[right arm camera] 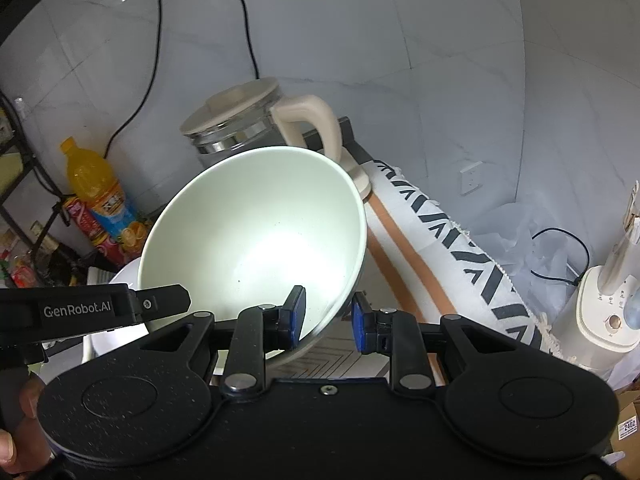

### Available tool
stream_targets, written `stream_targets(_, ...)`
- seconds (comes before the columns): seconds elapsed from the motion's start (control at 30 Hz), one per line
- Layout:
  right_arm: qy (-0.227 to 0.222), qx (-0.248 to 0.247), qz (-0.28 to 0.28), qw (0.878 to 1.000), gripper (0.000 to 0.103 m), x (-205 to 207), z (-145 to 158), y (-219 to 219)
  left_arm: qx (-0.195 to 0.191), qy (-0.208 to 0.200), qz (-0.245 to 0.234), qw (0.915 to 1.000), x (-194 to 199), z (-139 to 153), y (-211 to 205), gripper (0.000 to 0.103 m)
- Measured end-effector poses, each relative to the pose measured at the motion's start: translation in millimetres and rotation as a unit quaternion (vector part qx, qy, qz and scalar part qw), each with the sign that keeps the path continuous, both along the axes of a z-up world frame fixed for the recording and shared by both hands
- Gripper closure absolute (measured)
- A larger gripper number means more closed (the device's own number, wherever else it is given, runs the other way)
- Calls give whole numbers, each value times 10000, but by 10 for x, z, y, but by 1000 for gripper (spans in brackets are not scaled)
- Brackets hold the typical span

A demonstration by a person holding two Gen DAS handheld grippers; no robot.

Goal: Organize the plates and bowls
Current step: 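Lift the smaller green bowl with both grippers over the bowl stack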

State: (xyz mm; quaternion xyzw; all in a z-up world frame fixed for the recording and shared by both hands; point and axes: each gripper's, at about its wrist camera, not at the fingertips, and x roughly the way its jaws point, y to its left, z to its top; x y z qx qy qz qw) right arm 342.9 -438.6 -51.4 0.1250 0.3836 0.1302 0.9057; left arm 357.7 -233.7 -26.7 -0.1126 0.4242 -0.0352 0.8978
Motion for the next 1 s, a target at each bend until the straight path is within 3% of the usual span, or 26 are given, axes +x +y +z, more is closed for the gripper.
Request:
stream_targets(0.5,-146,156,184,9996,79,-343,86,243,81,-116,243,9996,-450,126,280,88)
stream_targets(1.0,-11,208,551,9983,78,-568,-27,565,128,97,617,9980,-820,2,622,87)
